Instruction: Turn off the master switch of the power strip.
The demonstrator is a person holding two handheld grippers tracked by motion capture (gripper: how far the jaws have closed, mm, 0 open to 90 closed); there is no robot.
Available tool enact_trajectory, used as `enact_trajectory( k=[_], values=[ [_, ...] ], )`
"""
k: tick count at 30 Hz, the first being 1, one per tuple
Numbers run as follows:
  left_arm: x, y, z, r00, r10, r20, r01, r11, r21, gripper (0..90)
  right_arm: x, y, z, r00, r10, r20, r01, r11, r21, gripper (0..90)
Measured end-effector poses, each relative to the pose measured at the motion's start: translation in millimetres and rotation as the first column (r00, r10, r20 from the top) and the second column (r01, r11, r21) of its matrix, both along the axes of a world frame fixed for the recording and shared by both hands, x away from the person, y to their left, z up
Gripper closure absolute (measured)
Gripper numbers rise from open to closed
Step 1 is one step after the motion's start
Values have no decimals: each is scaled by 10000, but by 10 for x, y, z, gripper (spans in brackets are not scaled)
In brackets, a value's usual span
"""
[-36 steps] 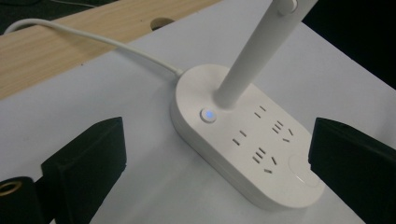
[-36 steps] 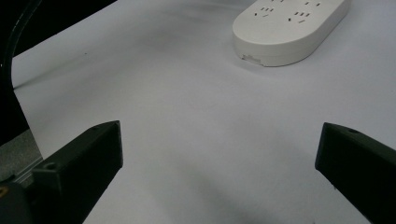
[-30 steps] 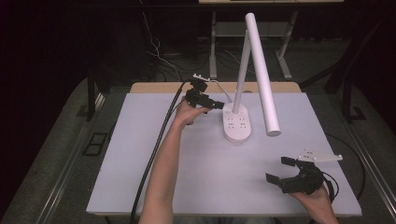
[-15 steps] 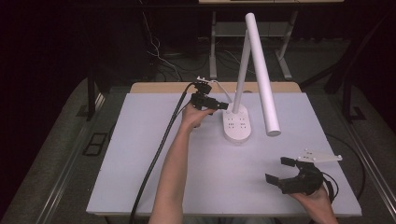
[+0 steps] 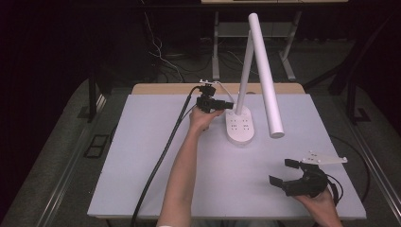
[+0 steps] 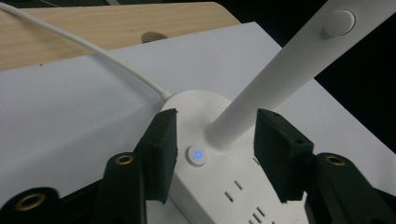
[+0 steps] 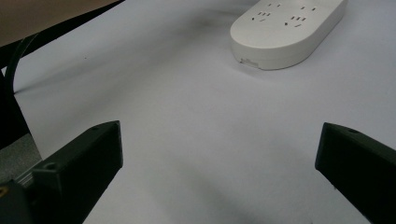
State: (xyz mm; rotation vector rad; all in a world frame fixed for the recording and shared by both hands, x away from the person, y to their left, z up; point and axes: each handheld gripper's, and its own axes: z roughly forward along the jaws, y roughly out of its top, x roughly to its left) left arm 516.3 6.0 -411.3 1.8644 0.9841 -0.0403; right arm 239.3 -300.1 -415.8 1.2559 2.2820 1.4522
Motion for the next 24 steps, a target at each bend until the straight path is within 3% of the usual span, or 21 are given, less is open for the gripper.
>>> enact_trajectory(
  k=[11,14,21,24],
  values=[
    [6,-41,-69,9992,333,-222,-335,9994,-78,745,0,2,-1,10000,24,5,-24,10000,-16,1],
    [5,-61,-86,9984,471,-316,-476,9987,-157,781,0,4,-1,10000,30,4,-30,10000,-13,1],
    [11,-99,-142,9983,513,-295,-508,9986,149,895,0,3,-1,10000,17,5,-17,10000,4,1],
    [10,-115,-162,9979,566,-304,-559,9982,231,898,-1,7,0,10000,22,-17,-22,10000,10,1]
  ],
)
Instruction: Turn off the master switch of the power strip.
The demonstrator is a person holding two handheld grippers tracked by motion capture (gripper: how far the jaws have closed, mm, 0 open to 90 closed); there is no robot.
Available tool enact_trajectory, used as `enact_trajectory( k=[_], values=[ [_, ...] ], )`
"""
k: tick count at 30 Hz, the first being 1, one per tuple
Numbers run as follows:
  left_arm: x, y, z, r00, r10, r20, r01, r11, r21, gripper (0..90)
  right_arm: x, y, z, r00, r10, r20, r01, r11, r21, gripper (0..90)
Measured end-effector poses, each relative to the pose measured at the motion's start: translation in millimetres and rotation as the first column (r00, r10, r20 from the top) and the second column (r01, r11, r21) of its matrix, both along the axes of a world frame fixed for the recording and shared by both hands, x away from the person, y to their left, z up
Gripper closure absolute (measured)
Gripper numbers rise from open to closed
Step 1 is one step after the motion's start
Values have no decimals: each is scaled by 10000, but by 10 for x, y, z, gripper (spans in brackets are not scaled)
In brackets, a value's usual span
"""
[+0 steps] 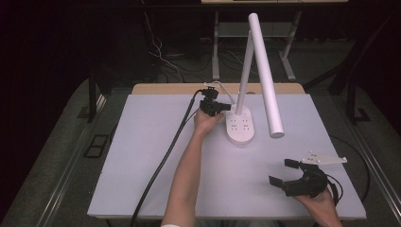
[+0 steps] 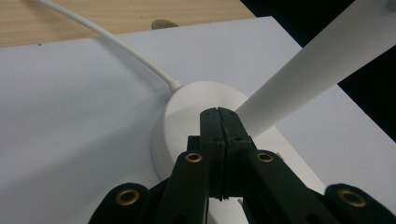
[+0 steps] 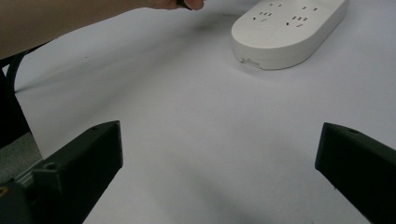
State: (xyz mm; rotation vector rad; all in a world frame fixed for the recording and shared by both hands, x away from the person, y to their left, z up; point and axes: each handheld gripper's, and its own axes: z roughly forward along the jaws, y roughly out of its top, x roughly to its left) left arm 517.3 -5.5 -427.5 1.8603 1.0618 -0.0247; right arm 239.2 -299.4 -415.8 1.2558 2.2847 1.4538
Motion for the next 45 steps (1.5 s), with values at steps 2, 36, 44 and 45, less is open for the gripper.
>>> enact_trajectory(
  k=[2,36,44,45],
  values=[
    [-2,-11,-10,10000,52,-6,-52,9999,99,899,0,1,-2,10000,19,24,-19,10000,-24,1],
    [-53,-169,-57,9995,244,-188,-225,9951,966,900,-11,-2,3,9999,63,95,-63,10000,-39,1],
    [-47,-226,-1,9995,167,-273,-119,9862,1652,900,-21,-5,5,9998,128,125,-128,9999,-38,1],
    [-47,-229,-2,9996,161,-231,-120,9859,1668,900,-20,-5,6,9999,121,115,-120,9999,-33,1]
  ],
)
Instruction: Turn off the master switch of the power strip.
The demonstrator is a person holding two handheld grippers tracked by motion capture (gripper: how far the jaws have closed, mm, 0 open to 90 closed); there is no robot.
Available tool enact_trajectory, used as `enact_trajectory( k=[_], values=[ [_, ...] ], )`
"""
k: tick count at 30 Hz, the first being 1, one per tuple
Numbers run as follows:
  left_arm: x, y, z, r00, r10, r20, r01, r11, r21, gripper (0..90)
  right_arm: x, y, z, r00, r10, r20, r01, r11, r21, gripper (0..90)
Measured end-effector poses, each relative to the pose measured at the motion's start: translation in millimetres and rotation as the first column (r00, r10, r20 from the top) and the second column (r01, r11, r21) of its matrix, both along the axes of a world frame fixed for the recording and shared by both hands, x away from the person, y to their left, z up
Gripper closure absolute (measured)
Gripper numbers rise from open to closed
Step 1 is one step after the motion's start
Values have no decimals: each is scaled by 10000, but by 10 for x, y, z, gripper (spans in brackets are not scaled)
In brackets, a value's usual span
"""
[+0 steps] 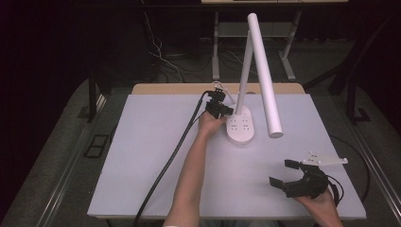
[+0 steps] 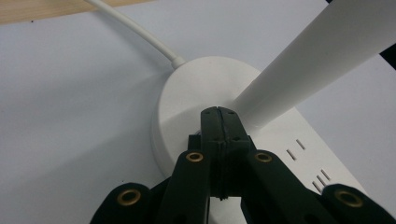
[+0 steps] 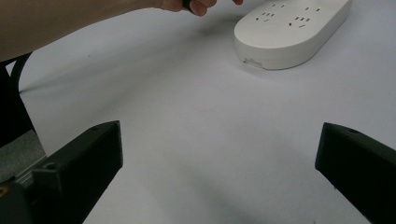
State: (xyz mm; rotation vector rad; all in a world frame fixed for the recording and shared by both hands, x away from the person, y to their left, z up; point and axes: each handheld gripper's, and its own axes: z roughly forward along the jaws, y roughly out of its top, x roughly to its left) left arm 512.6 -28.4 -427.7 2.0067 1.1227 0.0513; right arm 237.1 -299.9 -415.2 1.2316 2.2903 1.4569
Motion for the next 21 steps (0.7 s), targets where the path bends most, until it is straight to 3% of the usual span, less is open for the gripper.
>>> enact_trajectory(
  k=[5,9,16,19,20,21],
  values=[
    [-3,-22,13,9995,232,-207,-231,9997,49,900,0,-11,1,10000,-50,9,50,10000,24,1],
    [-11,-37,10,9999,142,7,-142,9995,280,900,-4,-13,4,10000,-60,30,60,10000,41,1],
    [-23,-31,0,9997,236,76,-238,9996,173,900,-3,-15,4,10000,-93,-18,93,9999,75,1],
    [-8,-1,-8,9993,283,-243,-287,9995,-153,900,-3,-14,4,9999,-105,-6,105,9999,65,1],
    [-11,-16,-16,9983,517,-255,-527,9977,-417,900,-1,-15,3,10000,-98,-12,98,9999,66,1],
    [-4,3,-9,9976,444,-537,-489,9951,-857,900,4,-18,-1,9999,-104,-13,104,9999,44,1]
  ],
)
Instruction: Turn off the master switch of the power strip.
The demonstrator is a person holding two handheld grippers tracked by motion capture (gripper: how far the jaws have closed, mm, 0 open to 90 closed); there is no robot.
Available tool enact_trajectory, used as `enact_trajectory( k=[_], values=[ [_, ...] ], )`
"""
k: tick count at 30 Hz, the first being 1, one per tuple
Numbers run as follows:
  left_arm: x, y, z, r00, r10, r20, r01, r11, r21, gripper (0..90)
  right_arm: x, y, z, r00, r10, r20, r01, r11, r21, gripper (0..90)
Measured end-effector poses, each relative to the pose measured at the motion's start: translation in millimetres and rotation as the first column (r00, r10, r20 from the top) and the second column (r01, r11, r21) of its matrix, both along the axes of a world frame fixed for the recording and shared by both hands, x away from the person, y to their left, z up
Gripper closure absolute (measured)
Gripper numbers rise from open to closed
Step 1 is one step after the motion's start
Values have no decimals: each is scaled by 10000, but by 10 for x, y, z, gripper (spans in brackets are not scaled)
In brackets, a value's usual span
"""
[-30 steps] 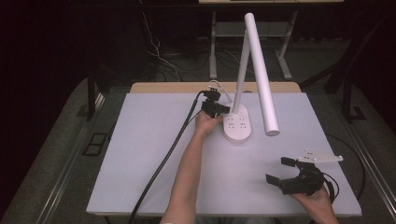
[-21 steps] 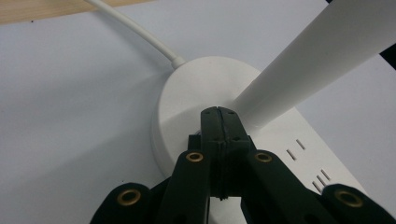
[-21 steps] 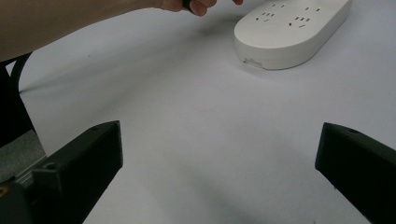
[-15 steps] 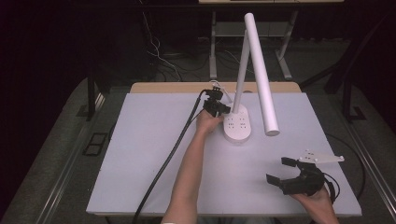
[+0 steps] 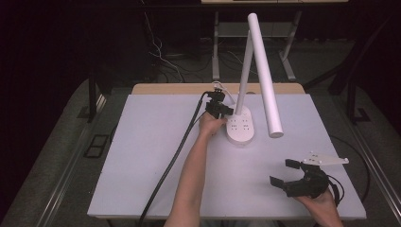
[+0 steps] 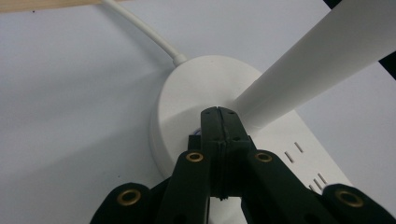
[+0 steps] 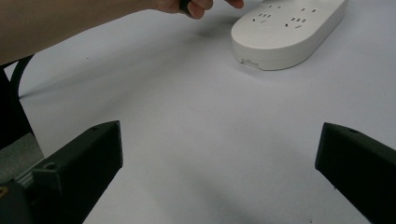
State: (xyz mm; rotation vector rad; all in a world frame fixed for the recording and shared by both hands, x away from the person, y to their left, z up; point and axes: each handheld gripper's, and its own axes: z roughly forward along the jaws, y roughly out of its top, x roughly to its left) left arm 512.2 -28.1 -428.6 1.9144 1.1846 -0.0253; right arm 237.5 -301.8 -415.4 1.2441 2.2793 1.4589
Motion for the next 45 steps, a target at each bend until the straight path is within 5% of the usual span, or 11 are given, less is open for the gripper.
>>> enact_trajectory(
  k=[3,8,15,21,31,35,39,43,45],
  values=[
    [-8,42,9,9993,-290,223,282,9990,347,900,-1,1,1,10000,-6,-7,6,10000,17,1],
    [-25,190,-27,9993,256,285,-259,9996,95,900,0,-1,2,10000,-29,1,29,10000,39,1],
    [-91,387,-36,9975,342,620,-313,9984,-476,900,6,-7,-3,10000,-37,53,37,10000,14,1],
    [-175,493,57,9946,358,970,-268,9954,-924,894,6,-15,-3,10000,-31,37,31,10000,-14,1],
    [-318,637,269,9866,-117,1626,289,9942,-1039,839,8,-10,-5,10000,-29,72,29,10000,-22,1],
    [-391,708,363,9817,-326,1874,564,9908,-1231,694,6,-11,-5,10000,-33,76,33,10000,-35,1],
    [-487,791,471,9784,-545,1994,844,9859,-1445,413,7,-8,-4,10000,-42,23,42,10000,-20,1],
    [-597,861,530,9714,-821,2229,1101,9871,-1163,164,6,-3,-2,10000,-25,-3,25,10000,-22,1],
    [-653,917,546,9676,-956,2338,1231,9867,-1059,113,7,-1,-3,10000,-30,-6,30,10000,-23,1]
  ],
)
